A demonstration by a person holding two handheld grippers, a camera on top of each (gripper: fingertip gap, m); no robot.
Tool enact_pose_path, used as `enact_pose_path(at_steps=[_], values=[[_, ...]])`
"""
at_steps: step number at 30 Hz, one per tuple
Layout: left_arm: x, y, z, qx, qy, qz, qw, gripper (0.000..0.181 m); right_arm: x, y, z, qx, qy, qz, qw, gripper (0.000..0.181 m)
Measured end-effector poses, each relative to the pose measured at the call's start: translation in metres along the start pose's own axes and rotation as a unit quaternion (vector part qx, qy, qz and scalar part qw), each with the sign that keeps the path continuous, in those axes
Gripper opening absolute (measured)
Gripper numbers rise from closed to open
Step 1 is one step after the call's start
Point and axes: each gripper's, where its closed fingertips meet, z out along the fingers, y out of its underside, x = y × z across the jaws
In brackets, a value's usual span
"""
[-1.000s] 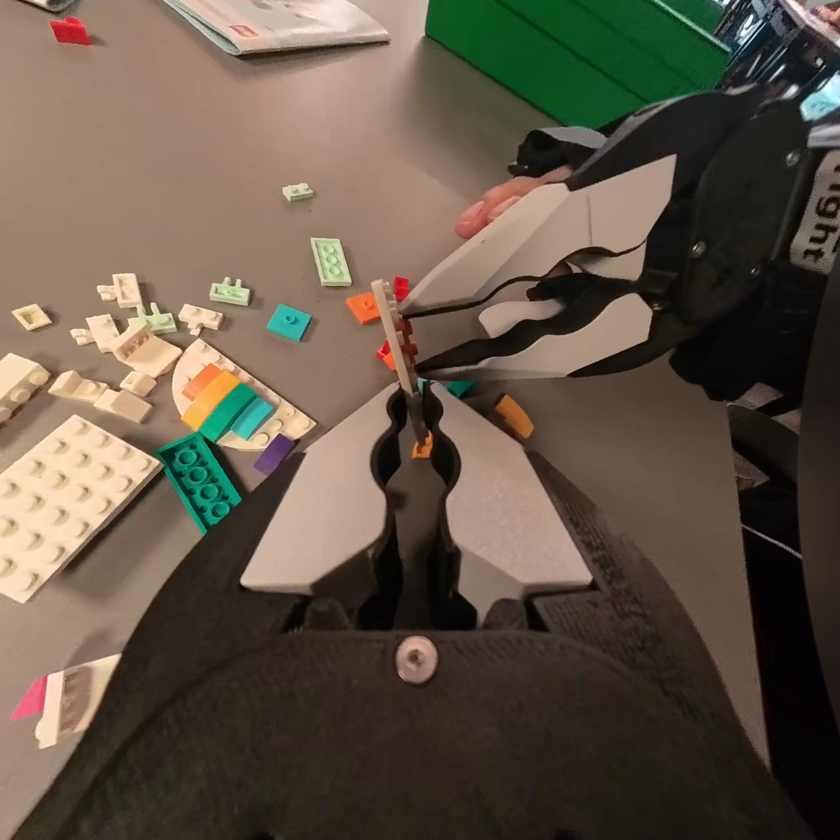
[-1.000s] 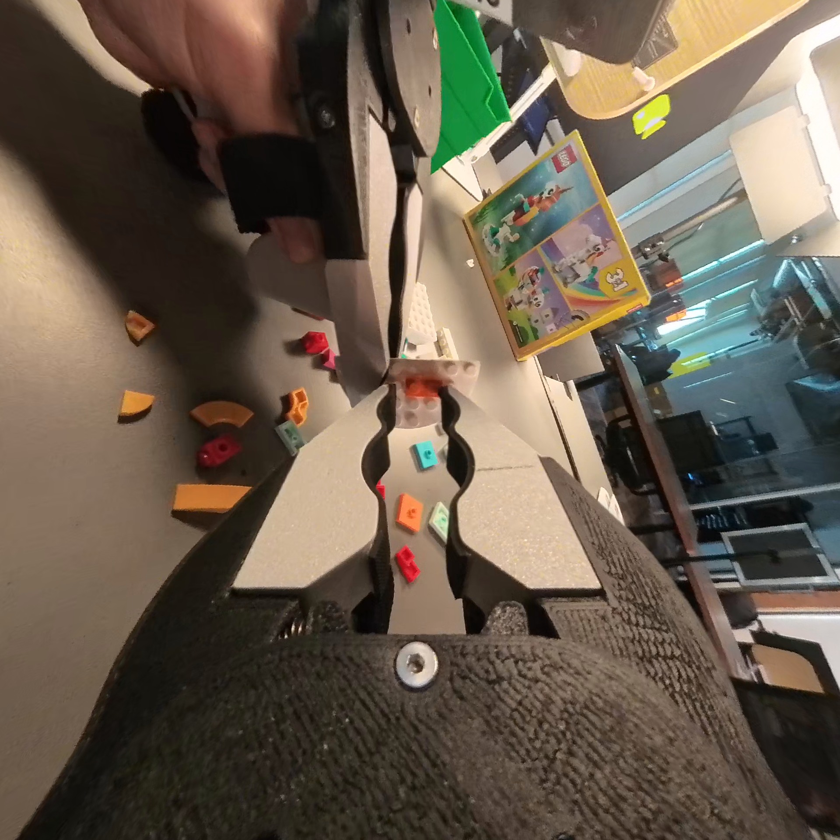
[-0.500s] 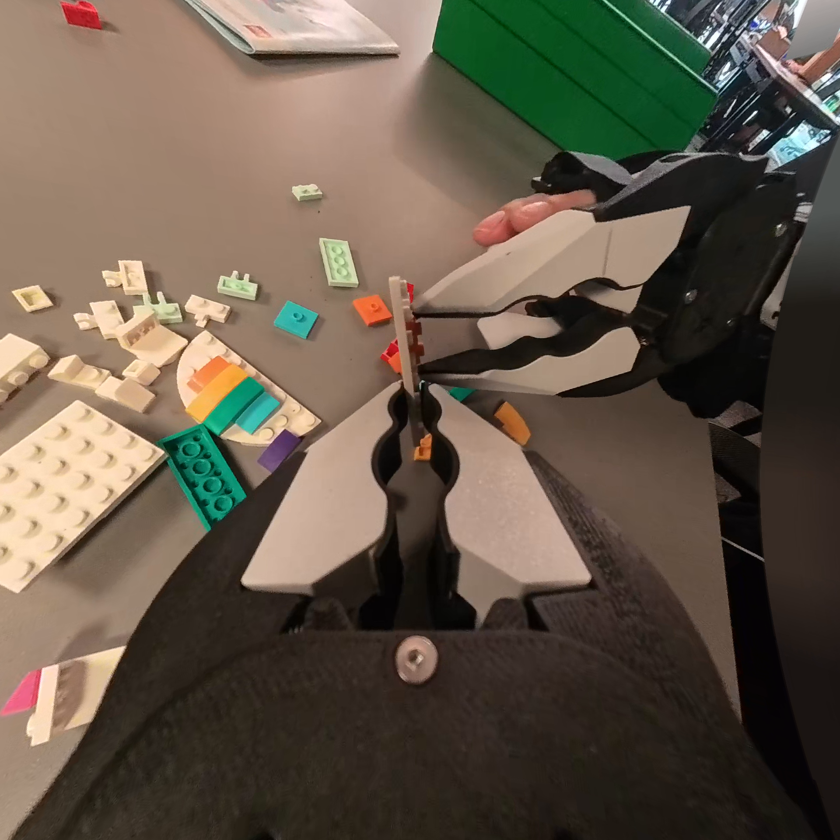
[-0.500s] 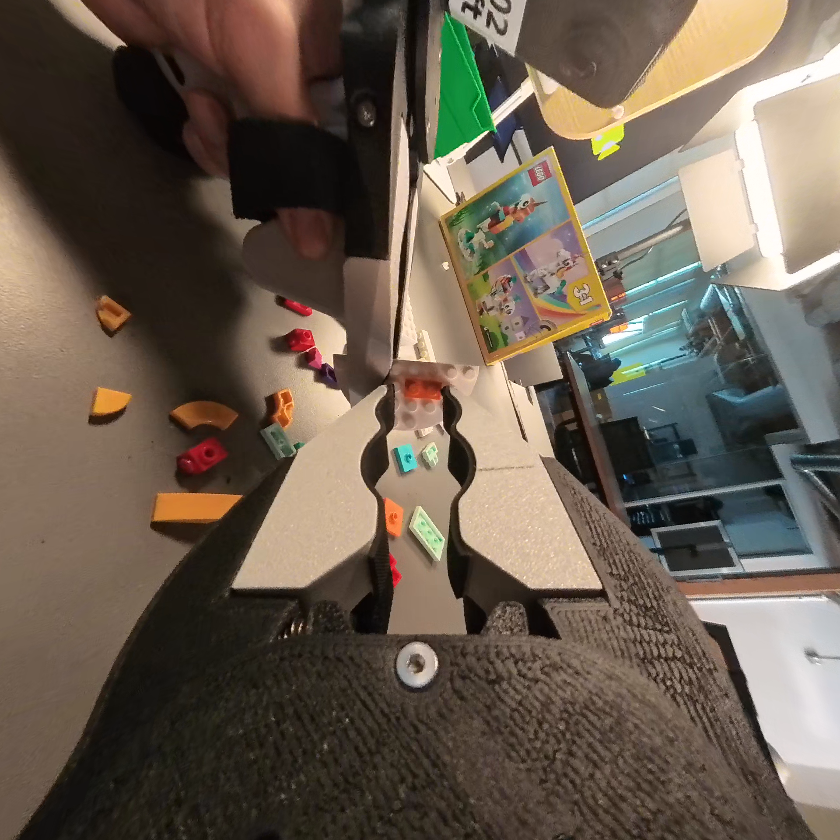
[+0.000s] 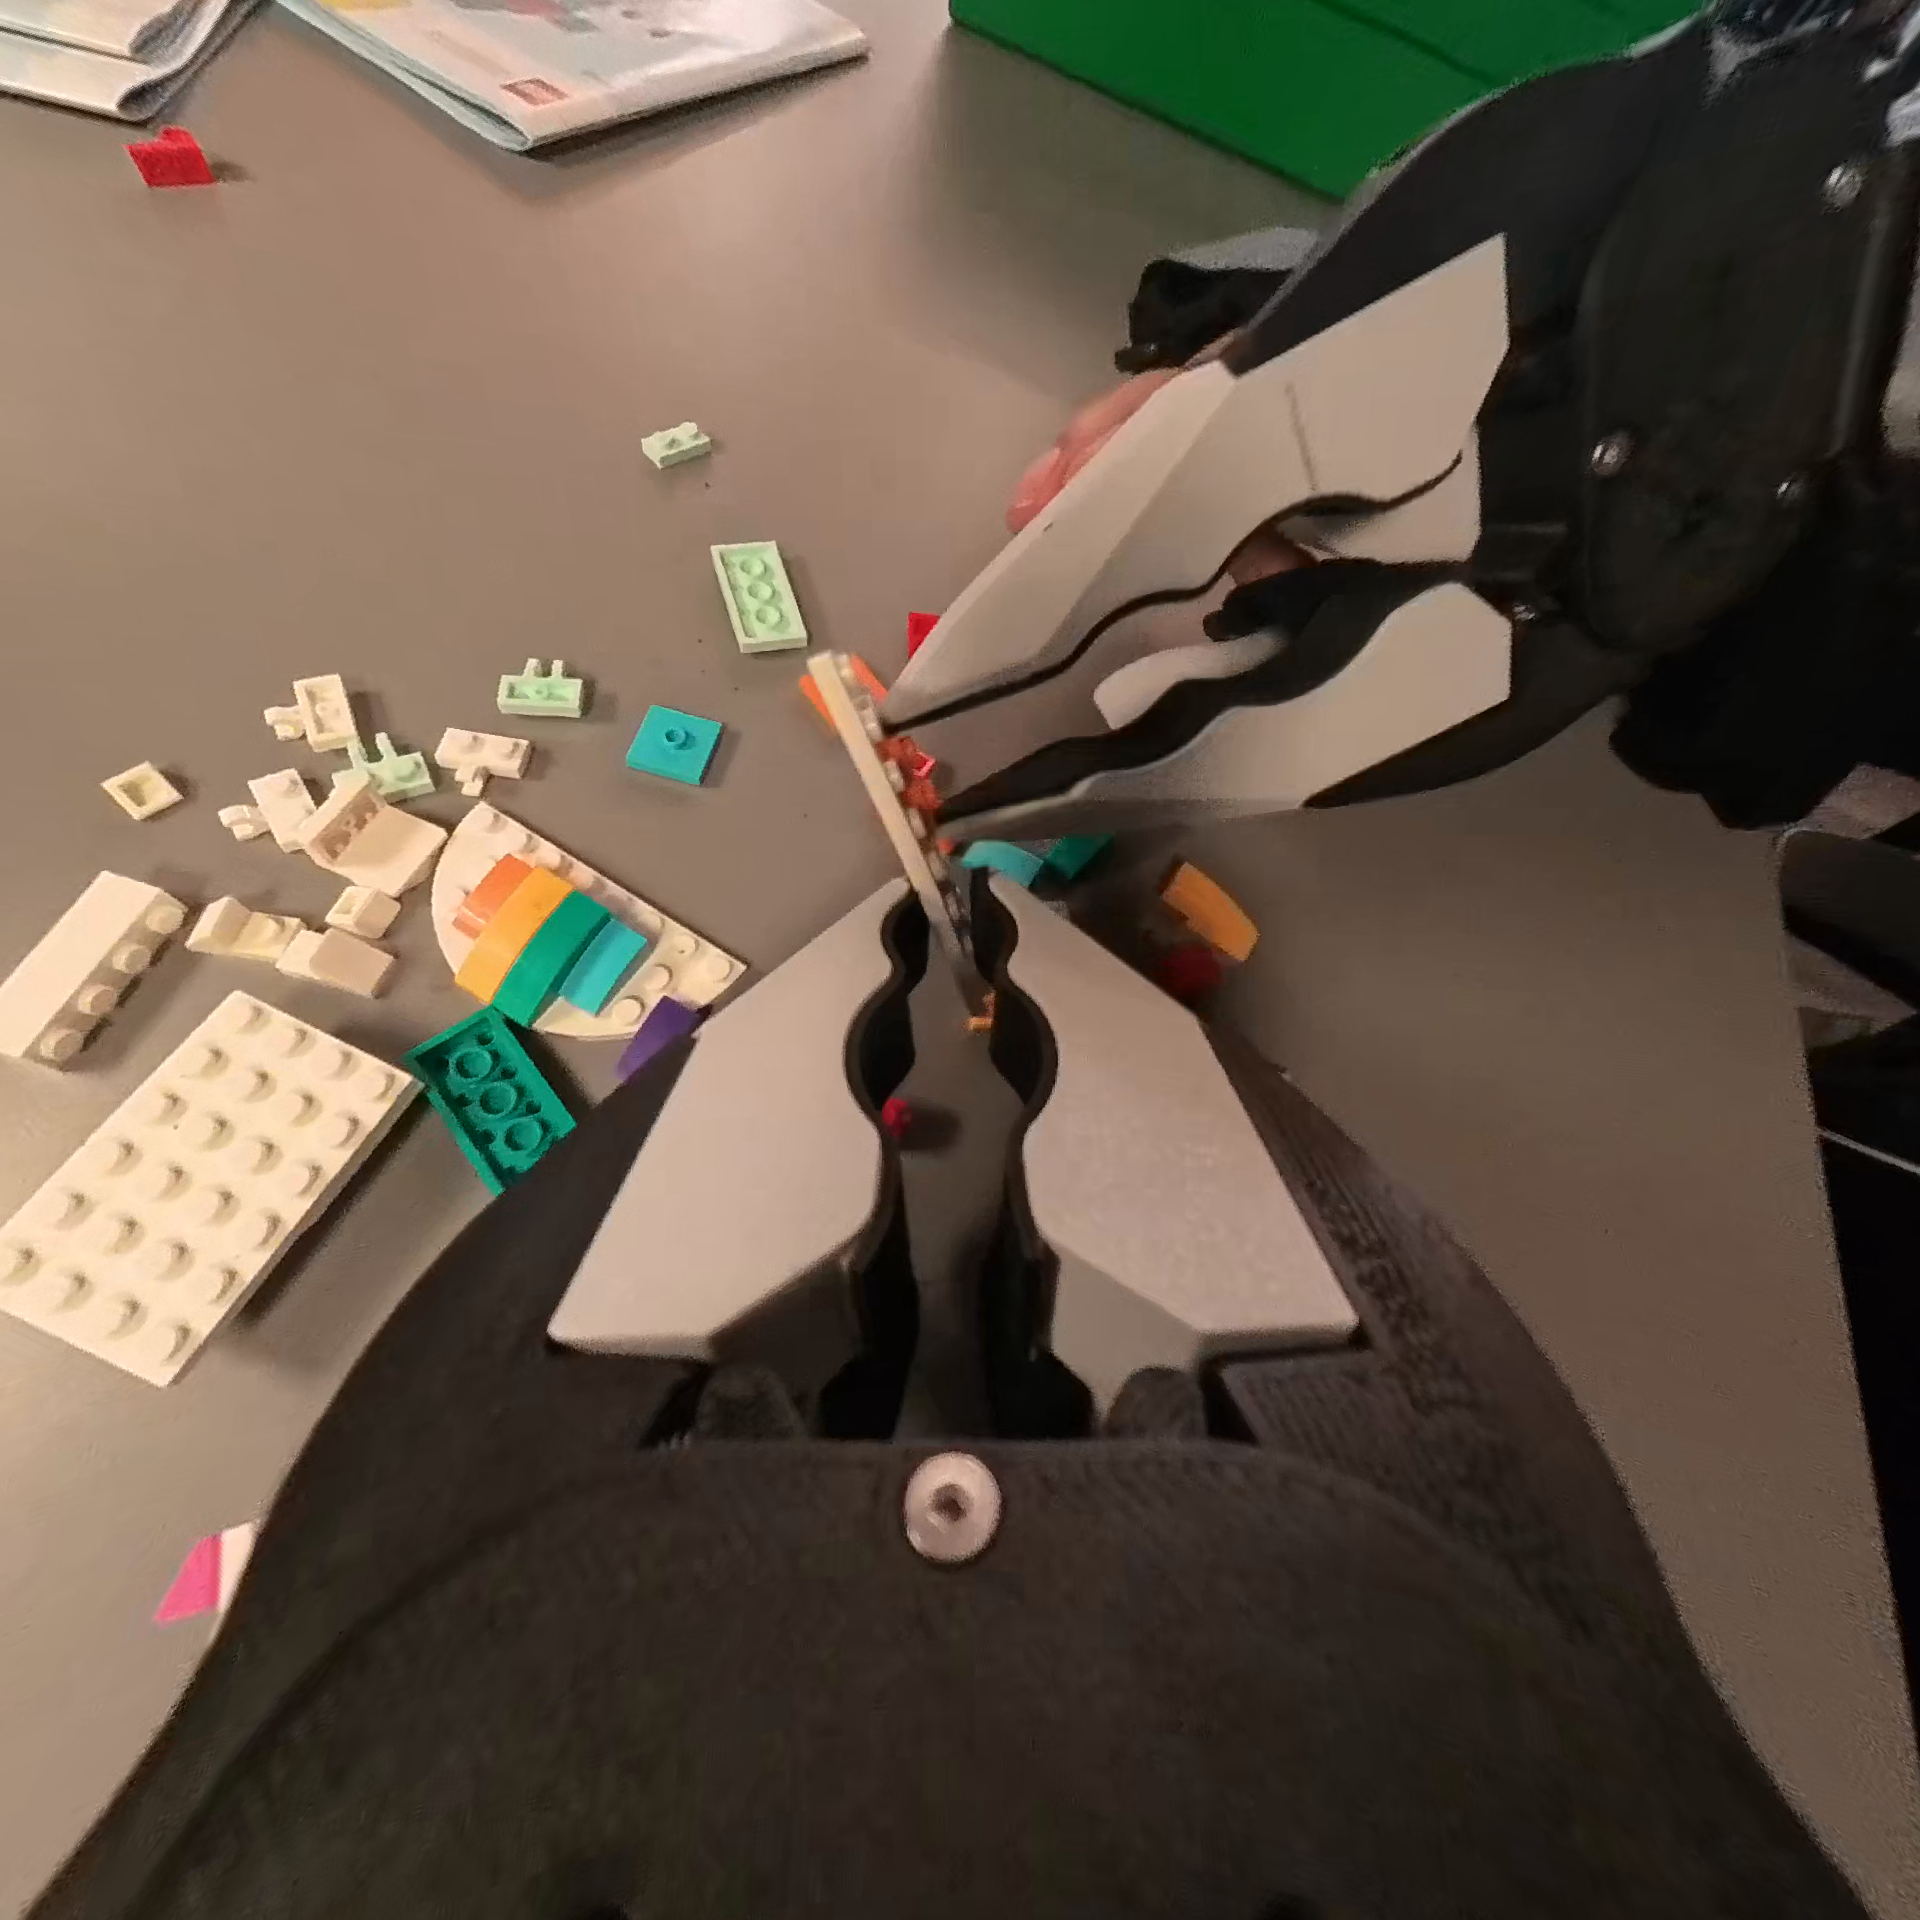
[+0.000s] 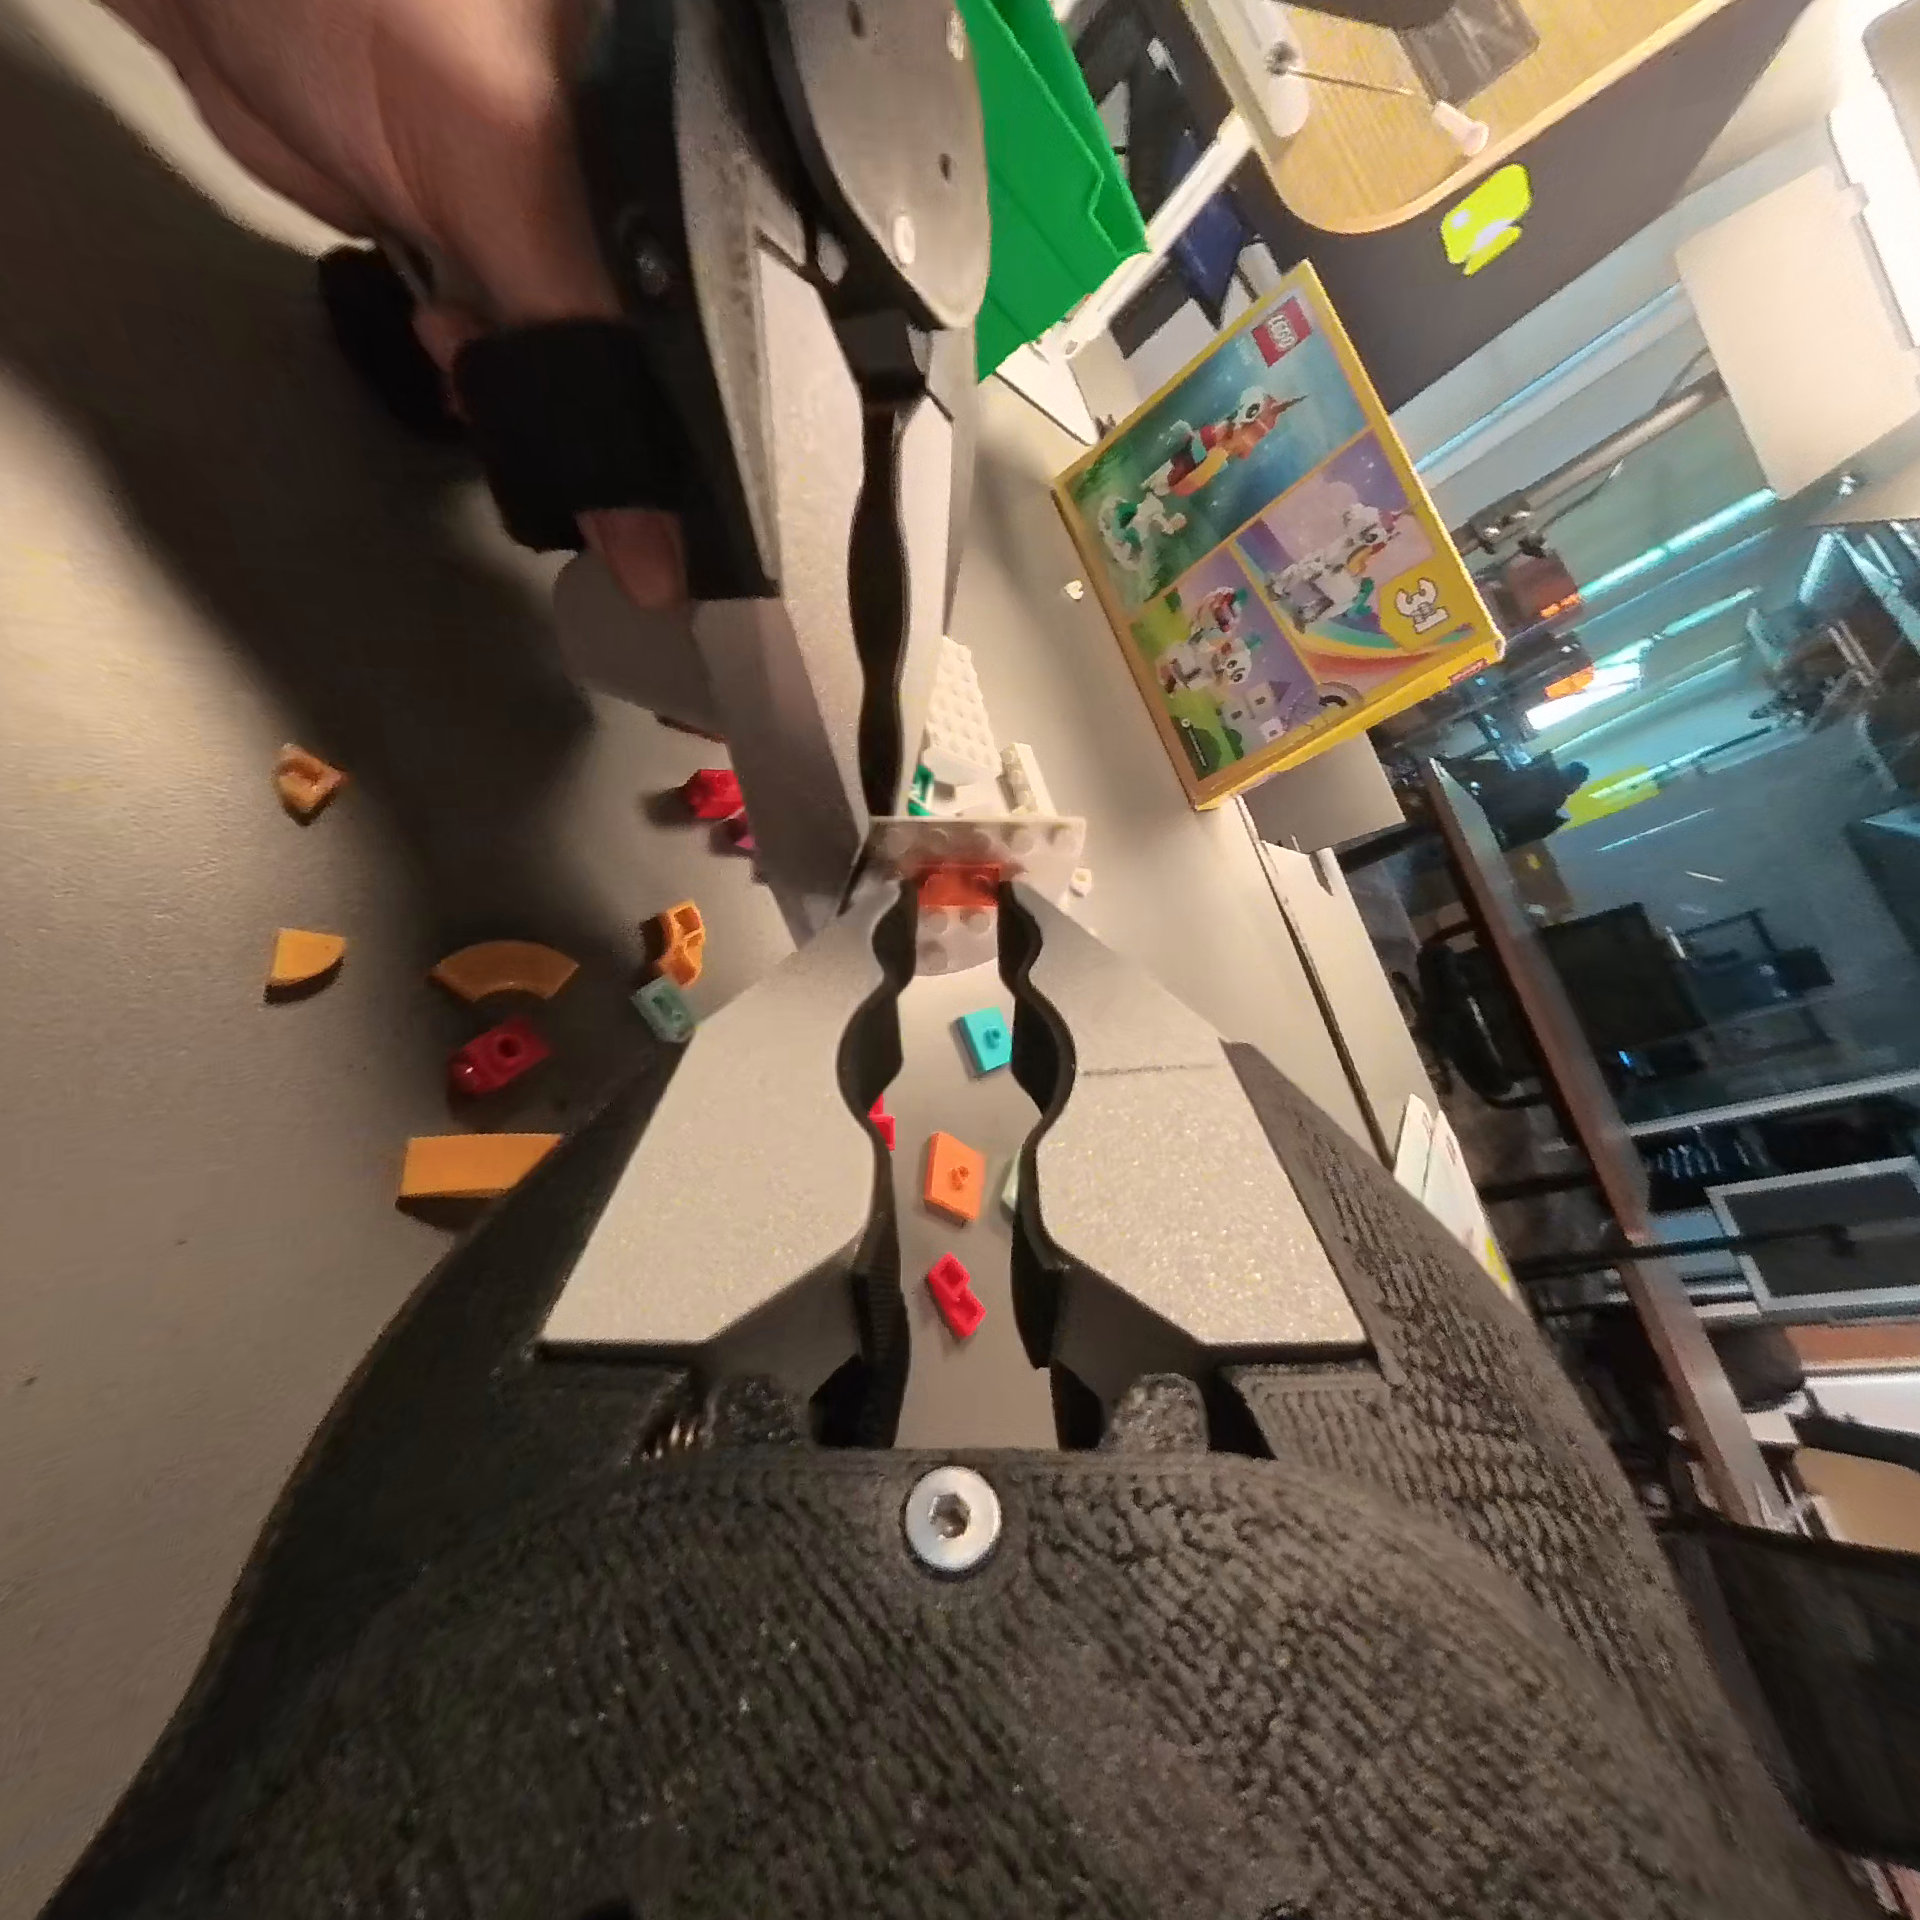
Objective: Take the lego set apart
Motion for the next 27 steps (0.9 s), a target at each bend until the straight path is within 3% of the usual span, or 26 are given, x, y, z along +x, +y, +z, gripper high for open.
enact_pose_path(at_steps=[1,7,14,19,27], values=[[0.0,0.0,0.0,-0.001,-0.002,0.001,1.0,0.007,0.0,0.001,0.0,-0.001,-0.002,0.005,1.0,0.014],[-0.01,-0.005,-0.002,0.017,-0.033,-0.008,0.999,0.005,0.009,-0.006,0.001,0.029,-0.011,0.156,0.987,0.011],[-0.03,-0.019,-0.012,0.072,-0.115,-0.024,0.99,0.003,0.027,-0.02,0.004,0.084,-0.003,0.382,0.92,0.008],[-0.031,-0.027,-0.018,0.099,-0.139,0.003,0.985,0.003,0.027,-0.02,0.009,0.089,-0.015,0.461,0.883,0.009],[-0.033,-0.035,-0.025,0.101,-0.209,0.091,0.968,0.004,0.034,-0.026,0.008,0.121,0.003,0.484,0.867,0.008]])
